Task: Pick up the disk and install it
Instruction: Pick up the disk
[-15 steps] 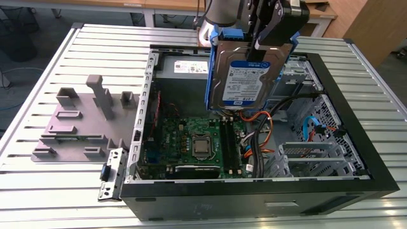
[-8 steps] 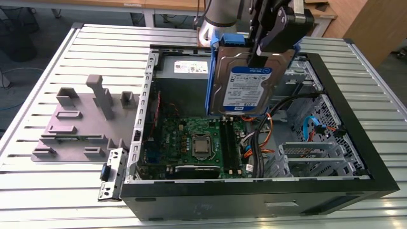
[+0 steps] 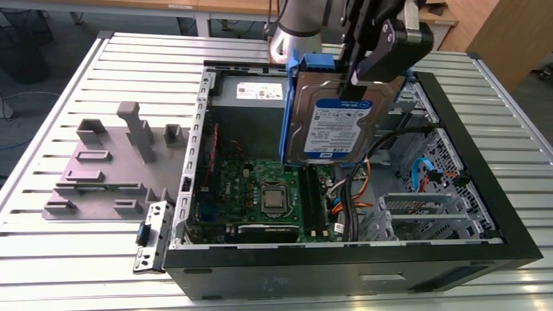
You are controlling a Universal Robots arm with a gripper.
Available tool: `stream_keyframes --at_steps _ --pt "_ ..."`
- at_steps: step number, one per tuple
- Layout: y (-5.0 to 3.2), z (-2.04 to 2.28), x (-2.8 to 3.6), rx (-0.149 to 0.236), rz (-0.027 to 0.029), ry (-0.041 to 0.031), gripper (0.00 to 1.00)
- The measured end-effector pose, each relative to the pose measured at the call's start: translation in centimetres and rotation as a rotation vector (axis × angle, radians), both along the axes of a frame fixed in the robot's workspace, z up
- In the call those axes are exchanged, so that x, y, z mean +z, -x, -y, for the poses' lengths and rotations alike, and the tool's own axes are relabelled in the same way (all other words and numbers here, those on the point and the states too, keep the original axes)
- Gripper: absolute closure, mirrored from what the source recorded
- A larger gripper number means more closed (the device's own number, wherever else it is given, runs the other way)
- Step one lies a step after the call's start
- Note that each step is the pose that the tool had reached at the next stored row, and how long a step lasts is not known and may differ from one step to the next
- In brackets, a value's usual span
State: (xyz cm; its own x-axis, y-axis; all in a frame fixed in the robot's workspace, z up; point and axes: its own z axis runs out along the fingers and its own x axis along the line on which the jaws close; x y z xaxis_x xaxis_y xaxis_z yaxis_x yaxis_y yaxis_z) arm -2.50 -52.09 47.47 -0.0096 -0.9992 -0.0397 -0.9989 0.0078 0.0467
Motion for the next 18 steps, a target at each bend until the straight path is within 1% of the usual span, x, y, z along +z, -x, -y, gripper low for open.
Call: stream_keyframes --at_steps 4,18 --pt "0.0 0.61 -0.03 0.0 0.0 -0.0001 0.65" --pt "-0.01 3.13 -0.16 0.0 0.0 -0.0001 0.65"
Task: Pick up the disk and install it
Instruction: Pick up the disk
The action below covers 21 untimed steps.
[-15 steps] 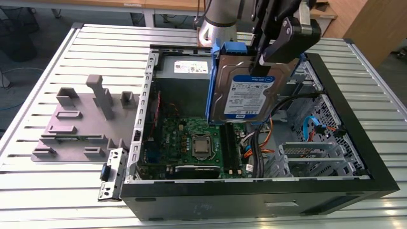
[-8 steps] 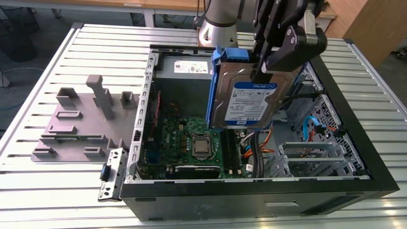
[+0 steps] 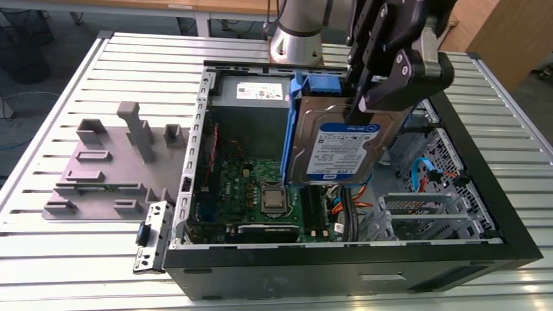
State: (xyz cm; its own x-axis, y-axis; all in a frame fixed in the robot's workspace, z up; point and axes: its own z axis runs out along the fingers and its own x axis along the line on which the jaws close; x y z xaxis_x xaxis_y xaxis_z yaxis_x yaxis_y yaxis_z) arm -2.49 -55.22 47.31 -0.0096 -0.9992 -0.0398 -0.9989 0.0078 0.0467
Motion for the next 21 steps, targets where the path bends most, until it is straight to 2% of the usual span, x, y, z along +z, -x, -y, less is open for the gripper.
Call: stream_keyframes --at_steps 6,11,16,21 --pt "0.0 0.9 -0.07 0.0 -0.0001 0.0001 0.65" --pt "-0.09 0.92 -0.08 0.0 0.0 0.0001 0.65" --pt "-0.74 0.93 -0.09 0.0 0.0 0.0 0.65" --pt "-0.79 0.92 -0.08 0.0 0.0 0.0001 0.65"
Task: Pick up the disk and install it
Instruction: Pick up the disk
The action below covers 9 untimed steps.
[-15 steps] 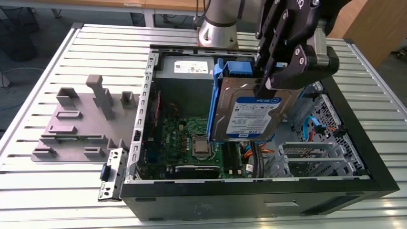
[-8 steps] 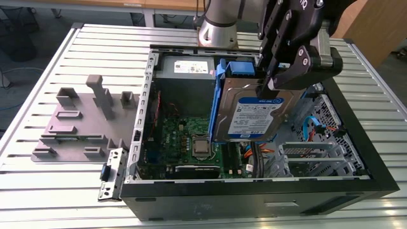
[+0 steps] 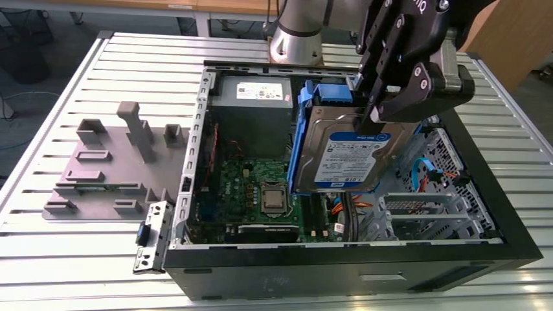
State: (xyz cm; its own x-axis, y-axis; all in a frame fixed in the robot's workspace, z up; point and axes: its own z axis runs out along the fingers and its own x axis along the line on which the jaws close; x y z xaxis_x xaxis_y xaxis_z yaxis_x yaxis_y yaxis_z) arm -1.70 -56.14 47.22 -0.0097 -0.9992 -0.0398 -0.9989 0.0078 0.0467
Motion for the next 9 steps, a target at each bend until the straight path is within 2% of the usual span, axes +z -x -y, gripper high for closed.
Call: stream_keyframes --at_steps 9 --pt "-0.21 0.0 0.0 0.0 0.0 0.0 0.65"
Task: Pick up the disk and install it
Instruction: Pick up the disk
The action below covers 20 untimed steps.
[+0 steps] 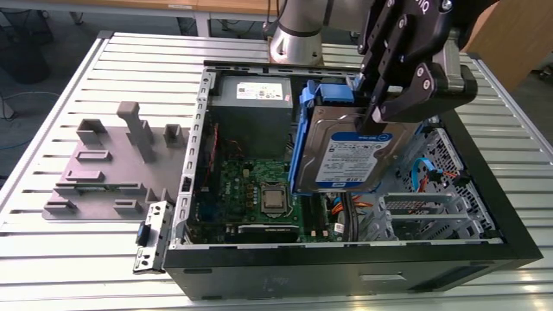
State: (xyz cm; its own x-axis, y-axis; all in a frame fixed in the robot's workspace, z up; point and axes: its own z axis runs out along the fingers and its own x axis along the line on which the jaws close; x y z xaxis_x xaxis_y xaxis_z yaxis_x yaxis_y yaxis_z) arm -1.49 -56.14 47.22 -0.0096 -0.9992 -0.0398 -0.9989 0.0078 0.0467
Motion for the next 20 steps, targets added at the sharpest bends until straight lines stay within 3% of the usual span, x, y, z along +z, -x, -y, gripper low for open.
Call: stream_keyframes --at_steps 20 --pt "-2.66 0.0 -0.01 0.0 0.0 0.0 0.65"
